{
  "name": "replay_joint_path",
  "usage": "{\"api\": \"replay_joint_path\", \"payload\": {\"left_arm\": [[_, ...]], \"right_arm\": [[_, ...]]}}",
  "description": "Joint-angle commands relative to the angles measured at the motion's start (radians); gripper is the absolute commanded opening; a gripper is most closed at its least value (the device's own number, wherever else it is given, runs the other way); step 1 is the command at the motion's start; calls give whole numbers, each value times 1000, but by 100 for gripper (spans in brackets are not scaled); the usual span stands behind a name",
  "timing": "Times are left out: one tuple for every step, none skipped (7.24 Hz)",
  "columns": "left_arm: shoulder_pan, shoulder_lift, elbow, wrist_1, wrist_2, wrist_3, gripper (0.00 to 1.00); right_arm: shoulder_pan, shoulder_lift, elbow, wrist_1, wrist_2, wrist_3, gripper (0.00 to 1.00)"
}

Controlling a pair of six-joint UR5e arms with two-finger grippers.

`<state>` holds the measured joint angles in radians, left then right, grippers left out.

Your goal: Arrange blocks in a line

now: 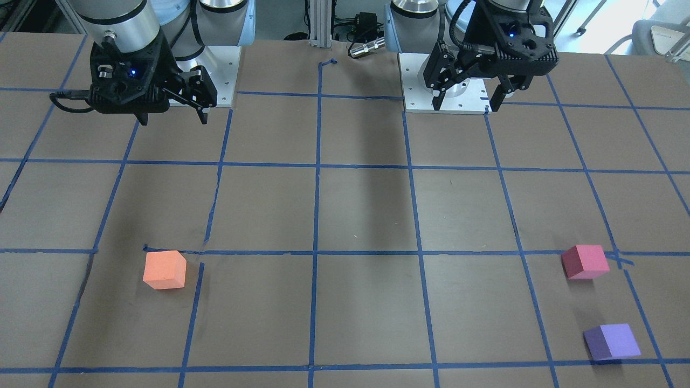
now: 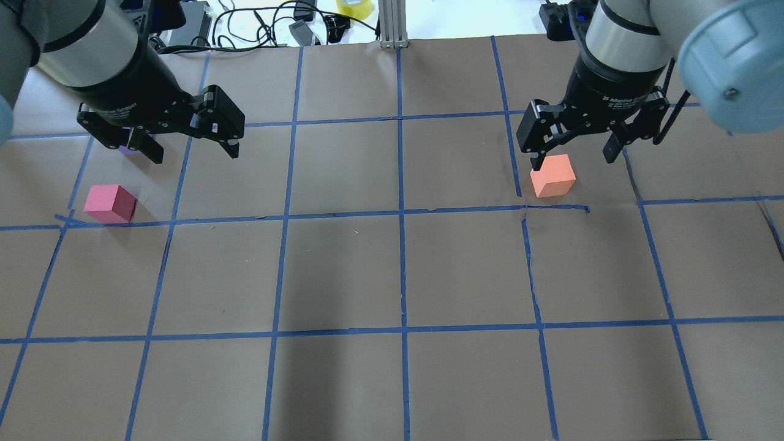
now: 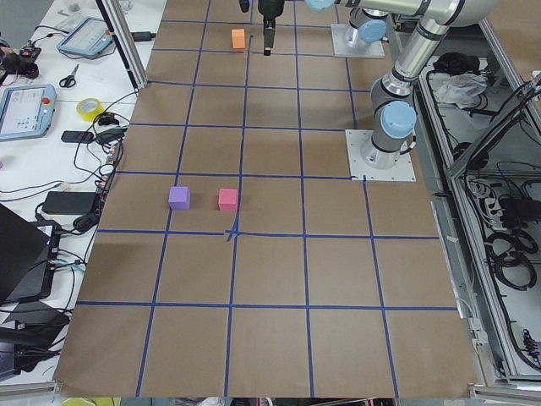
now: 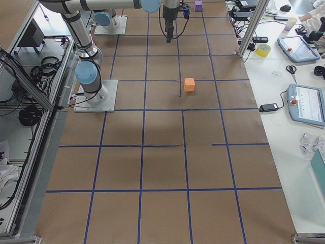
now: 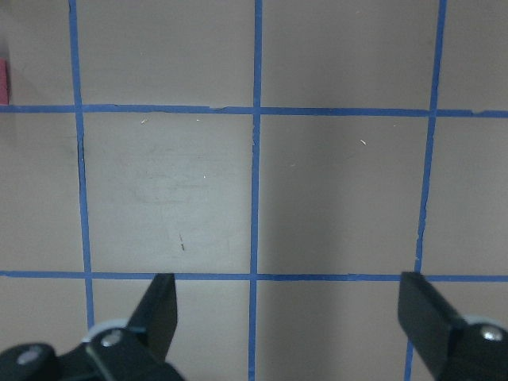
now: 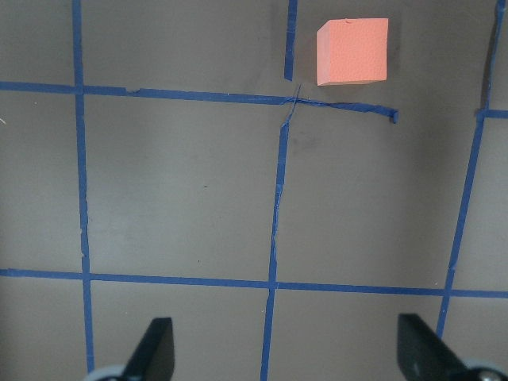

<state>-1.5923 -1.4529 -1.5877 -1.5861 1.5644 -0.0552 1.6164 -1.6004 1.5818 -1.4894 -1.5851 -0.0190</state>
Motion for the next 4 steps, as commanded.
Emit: {"api": "replay_joint_path", "payload": {"left_arm": [[0,0,0,0,2,0,100],[0,0,0,0,2,0,100],[0,0,0,0,2,0,100],[0,0,0,0,2,0,100]], "right_arm": [[-3,7,1,3,-7,4,100],[-4,8,1,1,-6,2,100],[-6,10,3,-6,-9,4,100],[-19,11,6,-15,-7,-1,100]]}}
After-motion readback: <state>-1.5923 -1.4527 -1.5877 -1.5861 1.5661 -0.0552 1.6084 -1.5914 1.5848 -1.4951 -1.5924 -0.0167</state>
